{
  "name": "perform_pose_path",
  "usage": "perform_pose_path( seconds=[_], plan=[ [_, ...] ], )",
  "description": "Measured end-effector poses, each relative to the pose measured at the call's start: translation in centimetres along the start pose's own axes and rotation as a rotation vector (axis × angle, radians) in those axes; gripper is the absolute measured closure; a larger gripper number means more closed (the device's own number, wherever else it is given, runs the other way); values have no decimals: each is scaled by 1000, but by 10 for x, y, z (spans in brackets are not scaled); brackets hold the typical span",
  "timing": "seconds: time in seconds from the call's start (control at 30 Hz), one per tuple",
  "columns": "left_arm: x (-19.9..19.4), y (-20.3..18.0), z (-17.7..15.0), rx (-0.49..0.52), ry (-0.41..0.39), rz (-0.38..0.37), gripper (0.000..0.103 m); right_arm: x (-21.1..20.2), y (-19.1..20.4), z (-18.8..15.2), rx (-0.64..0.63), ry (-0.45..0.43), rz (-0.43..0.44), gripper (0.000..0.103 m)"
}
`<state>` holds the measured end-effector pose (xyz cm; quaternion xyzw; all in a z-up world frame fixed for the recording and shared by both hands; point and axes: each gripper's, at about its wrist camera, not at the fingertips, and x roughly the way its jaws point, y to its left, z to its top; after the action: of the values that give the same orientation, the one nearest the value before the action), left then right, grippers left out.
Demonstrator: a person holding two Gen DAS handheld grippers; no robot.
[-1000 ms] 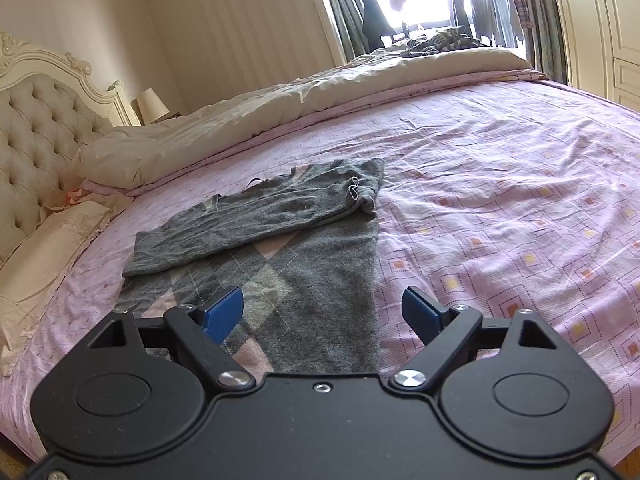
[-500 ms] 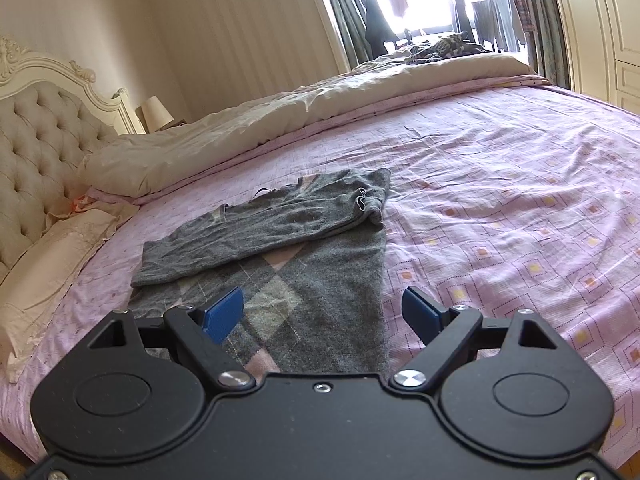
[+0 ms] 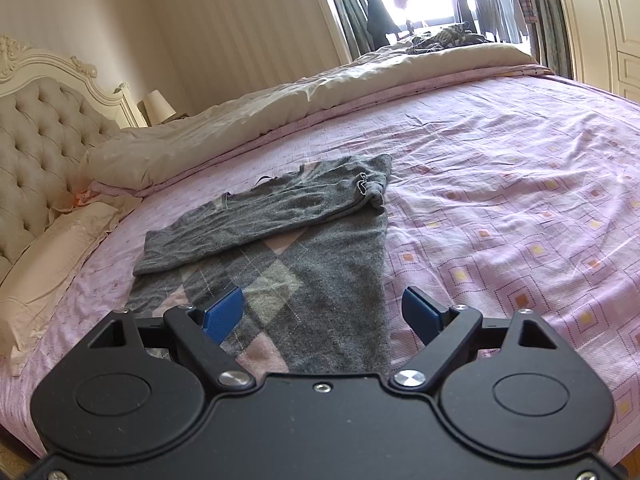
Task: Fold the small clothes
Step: 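Move both grippers down to the ribbed hem of the grey sweater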
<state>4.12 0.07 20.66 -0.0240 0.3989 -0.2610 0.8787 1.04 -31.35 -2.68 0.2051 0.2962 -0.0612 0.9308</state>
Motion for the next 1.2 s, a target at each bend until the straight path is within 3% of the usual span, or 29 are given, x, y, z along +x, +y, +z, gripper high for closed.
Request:
perform_pose_path(
  seconds=[0.1, 0.37, 0.43, 0.57, 0.83, 1.0, 1.2],
  plan=[
    [20, 37, -18, -66, -81, 28, 21, 1, -3, -5, -6, 23, 7, 15],
    [62, 115, -95, -88, -453, 236, 21, 3, -12, -29, -50, 126, 46, 15],
    [81, 124, -109, -73, -393, 290, 21, 3, -14, -37, -56, 156, 57, 15],
    [118, 139, -138, -54, -240, 297, 22, 3, -17, -52, -60, 216, 69, 14],
    [168, 153, -184, -6, -63, 322, 22, 8, -21, -75, -31, 288, 114, 10],
    [189, 159, -197, -14, 1, 326, 23, 10, -19, -79, -33, 288, 139, 0],
    [196, 155, -204, 12, 10, 276, 31, 13, -17, -83, -62, 260, 162, 0]
  ],
)
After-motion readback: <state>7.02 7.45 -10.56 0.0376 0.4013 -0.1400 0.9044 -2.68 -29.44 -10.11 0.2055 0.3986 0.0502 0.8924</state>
